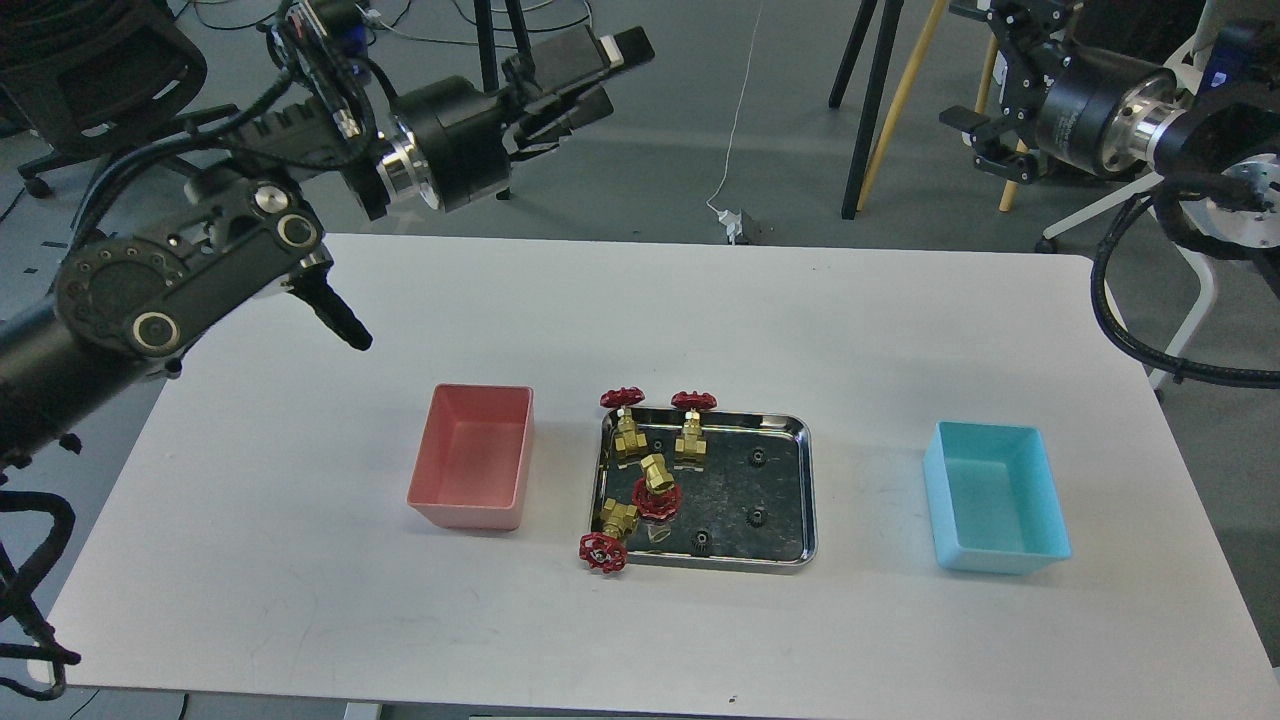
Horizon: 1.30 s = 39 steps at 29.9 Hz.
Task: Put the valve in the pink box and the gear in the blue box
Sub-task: 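Move the left arm forward toward the metal tray, then lower the left hand onto a red-handled brass valve and grasp it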
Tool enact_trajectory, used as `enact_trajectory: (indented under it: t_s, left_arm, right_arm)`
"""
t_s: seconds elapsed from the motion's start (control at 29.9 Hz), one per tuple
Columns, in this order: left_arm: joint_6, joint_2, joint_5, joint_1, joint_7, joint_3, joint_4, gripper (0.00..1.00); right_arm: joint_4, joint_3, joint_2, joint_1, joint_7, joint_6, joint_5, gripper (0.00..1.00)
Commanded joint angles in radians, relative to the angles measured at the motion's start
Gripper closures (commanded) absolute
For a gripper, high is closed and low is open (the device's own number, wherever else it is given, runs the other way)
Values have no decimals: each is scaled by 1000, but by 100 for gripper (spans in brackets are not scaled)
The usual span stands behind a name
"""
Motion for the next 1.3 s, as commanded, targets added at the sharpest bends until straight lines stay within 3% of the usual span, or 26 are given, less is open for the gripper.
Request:
enact_trajectory:
  t_s: [0.0,0.1,0.33,0.53,0.84,1.27]
  left_arm:
    - [161,-35,326,111,-66,20,-39,0]
    - [277,-63,524,177,-117,51,-30,1]
    - [546,-136,812,281,-151,148,83,1]
    - [649,-202,883,298,-165,230,266,2]
    - [658,-343,880,311,-162,295,514,1]
    - [658,-406,873,312,-166,327,636,6]
  right_arm:
    - [-5,-6,-1,18,-1,0,1,1]
    - [-8,-9,-2,41,-1,4,1,1]
    - [-20,-40,-4,64,4,10,1,1]
    - [-23,-43,-15,67,5,12,0,1]
    - [-23,-44,-13,61,10,12,-9,1]
    - [-26,-44,-10,47,13,12,-16,1]
